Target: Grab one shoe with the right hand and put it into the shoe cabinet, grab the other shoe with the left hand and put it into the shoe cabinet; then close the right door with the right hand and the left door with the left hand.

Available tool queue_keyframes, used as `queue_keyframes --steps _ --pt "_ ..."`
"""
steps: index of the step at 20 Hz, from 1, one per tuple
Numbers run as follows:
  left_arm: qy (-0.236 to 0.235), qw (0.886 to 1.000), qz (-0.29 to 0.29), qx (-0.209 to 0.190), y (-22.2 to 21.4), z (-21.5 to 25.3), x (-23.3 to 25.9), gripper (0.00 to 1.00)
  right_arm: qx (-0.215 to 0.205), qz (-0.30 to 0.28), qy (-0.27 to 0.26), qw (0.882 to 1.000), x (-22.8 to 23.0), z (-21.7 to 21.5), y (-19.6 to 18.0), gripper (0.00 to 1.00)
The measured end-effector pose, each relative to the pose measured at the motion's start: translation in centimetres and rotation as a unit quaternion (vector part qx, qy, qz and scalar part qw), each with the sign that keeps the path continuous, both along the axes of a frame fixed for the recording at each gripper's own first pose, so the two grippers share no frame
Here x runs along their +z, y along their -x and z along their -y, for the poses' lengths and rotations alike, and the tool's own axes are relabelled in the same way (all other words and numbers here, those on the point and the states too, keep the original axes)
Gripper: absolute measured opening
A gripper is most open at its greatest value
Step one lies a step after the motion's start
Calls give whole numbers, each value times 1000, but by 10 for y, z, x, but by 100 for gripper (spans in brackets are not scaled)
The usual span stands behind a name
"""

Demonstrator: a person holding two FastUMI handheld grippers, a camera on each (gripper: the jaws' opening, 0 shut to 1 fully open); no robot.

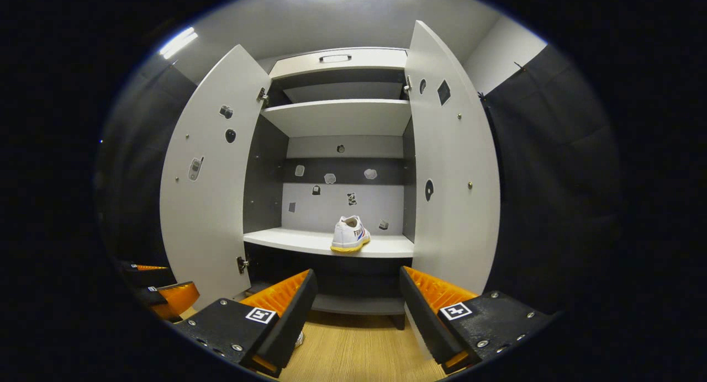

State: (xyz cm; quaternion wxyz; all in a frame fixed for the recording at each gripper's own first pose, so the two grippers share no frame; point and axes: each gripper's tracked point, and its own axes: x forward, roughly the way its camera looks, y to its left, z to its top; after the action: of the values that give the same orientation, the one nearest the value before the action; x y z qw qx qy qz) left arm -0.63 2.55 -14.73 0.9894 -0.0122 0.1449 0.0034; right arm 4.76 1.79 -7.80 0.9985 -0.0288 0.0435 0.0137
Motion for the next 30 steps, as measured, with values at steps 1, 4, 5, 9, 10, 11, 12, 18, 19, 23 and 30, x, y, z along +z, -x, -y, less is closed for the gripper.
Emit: queue_keyframes --steps 1,4,5,9,10,11,12,18,19,23,30 --pt "7 1000 -17 -5 2 1 -10 99 -2 -1 -7 1000 -3 1 8 92" --pt "19 994 -96 -43 -6 11 -58 99 -21 -6 -11 1000 -12 18 25 92" --pt "18 987 -146 -64 -4 15 -83 99 -26 -8 -10 1000 -12 22 28 92" --pt "3 955 -282 -94 1 13 -165 100 -38 -15 -15 999 -16 40 36 93" --pt "-8 949 -299 -98 1 11 -181 100 -44 -17 -13 999 -17 45 37 92" --pt "-17 941 -323 -98 3 8 -194 100 -48 -18 -11 999 -19 49 38 92" --pt "-21 934 -342 -98 6 7 -206 100 -53 -21 -12 998 -21 53 40 92" --pt "-38 905 -417 -72 18 -5 -252 100 -67 -43 -29 996 -34 69 39 92" --pt "-42 900 -428 -74 19 -6 -255 100 -69 -45 -29 996 -35 71 39 92" --pt "-78 893 -440 -62 9 -15 -268 100 -64 -48 -26 996 -35 67 35 92" --pt "-63 954 -284 -67 -39 -5 -285 98 -53 -67 -15 996 -43 57 33 92"
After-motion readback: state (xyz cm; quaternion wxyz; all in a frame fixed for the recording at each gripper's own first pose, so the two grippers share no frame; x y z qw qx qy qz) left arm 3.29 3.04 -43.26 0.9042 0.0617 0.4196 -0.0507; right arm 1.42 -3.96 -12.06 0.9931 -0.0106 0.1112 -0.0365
